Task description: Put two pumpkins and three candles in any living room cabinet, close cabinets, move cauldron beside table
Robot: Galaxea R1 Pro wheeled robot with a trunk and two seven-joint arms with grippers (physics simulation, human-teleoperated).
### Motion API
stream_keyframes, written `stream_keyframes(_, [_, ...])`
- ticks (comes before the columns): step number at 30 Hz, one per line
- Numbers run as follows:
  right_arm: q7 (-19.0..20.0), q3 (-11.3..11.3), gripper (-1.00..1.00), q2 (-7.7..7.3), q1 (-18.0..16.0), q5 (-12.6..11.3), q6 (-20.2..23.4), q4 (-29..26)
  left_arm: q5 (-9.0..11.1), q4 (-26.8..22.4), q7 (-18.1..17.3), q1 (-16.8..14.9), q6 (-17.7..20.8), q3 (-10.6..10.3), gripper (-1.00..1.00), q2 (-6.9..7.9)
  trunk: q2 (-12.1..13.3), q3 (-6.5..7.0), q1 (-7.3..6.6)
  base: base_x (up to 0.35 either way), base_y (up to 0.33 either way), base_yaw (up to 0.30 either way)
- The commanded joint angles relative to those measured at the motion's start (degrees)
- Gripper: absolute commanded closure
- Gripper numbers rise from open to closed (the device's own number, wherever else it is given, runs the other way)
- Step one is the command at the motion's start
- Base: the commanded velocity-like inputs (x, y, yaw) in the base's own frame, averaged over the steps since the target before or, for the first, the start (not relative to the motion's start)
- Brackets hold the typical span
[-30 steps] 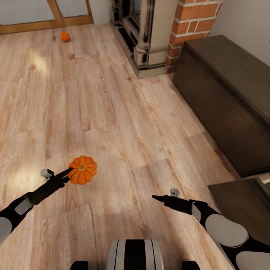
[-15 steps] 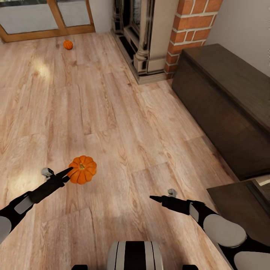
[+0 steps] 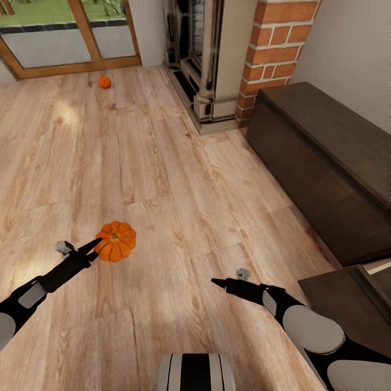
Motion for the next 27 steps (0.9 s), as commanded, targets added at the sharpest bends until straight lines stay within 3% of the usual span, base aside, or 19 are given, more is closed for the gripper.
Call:
stream_keyframes(1, [-0.7,0.0,-1.0,0.04,-0.2,0.1,-0.4,0.0,0.0,0.0,0.0,0.0,0.2,0.5,1.0,0.06,0.0,0.23,-0.02,0.0,0.0,0.0])
stream_keyframes(27, [-1.8,1.3,-1.0,0.17,0.1,0.4,-4.0,0.1,-0.2,0.0,0.0,0.1,0.5,0.9,1.0,-1.48,0.4,5.99,-0.69,0.0,0.0,0.0])
